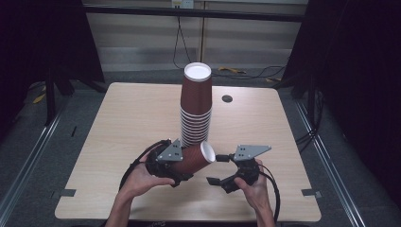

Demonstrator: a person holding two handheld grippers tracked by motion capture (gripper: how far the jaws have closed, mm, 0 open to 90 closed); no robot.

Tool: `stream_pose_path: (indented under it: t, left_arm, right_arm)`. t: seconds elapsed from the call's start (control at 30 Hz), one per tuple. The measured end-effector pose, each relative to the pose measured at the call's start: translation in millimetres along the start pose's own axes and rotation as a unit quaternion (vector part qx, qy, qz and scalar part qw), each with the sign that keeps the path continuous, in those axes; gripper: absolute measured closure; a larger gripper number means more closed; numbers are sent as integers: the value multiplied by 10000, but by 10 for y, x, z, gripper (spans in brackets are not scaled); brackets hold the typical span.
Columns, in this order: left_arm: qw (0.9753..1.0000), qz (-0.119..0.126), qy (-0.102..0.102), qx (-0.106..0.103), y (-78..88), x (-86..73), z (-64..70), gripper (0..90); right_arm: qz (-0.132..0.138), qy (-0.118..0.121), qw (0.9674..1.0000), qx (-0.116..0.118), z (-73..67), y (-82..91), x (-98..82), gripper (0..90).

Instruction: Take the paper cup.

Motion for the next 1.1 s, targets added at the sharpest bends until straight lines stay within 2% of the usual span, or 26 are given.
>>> stream_pose_path:
  t: [0.07, 0.17, 0.4, 0.5, 0.6, 0.67, 0.83, 1.0, 1.03, 1.07, 1.1]
  left_arm:
    - [9998, -140, -88, 67, -10, -7, 11, 145]
    - [9995, -262, -169, -17, -29, -20, 41, 148]
    - [9979, -537, -334, -125, -96, -61, 108, 150]
    - [9975, -616, -347, -68, -124, -84, 117, 150]
    - [9968, -692, -357, -200, -155, -101, 156, 150]
    - [9961, -754, -417, -189, -177, -109, 163, 150]
    - [9935, -1028, -470, -167, -207, -146, 164, 150]
    - [9909, -1216, -556, -175, -246, -175, 182, 149]
    - [9913, -1208, -498, -183, -261, -176, 193, 149]
    - [9901, -1280, -543, -203, -266, -187, 193, 149]
    - [9908, -1247, -474, -210, -279, -186, 206, 149]
  right_arm:
    - [-60, 102, 9999, -8, -10, -12, -2, 150]
    - [-222, 168, 9995, -122, -4, -24, -14, 174]
    - [-536, 273, 9982, -35, -17, -71, -24, 179]
    - [-681, 338, 9971, -50, -11, -89, -46, 186]
    - [-828, 370, 9959, -39, -10, -117, -73, 186]
    - [-909, 396, 9951, -57, -1, -131, -88, 184]
    - [-1211, 401, 9918, 23, 8, -176, -143, 171]
    - [-1333, 380, 9903, -61, 33, -216, -166, 170]
    - [-1369, 389, 9898, -37, 34, -226, -168, 174]
    - [-1420, 372, 9892, 28, 32, -237, -170, 175]
    - [-1486, 365, 9882, 83, 29, -248, -174, 182]
Point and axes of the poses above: each handheld gripper's, and its own axes: y roughly backward along the jaws, x roughly out of its top, z roughly to its right, the point moved 7 cm from there along -y, roughly forward along the jaws, and after that the axes turned 9 degrees about -z, right-handed, at the moved point
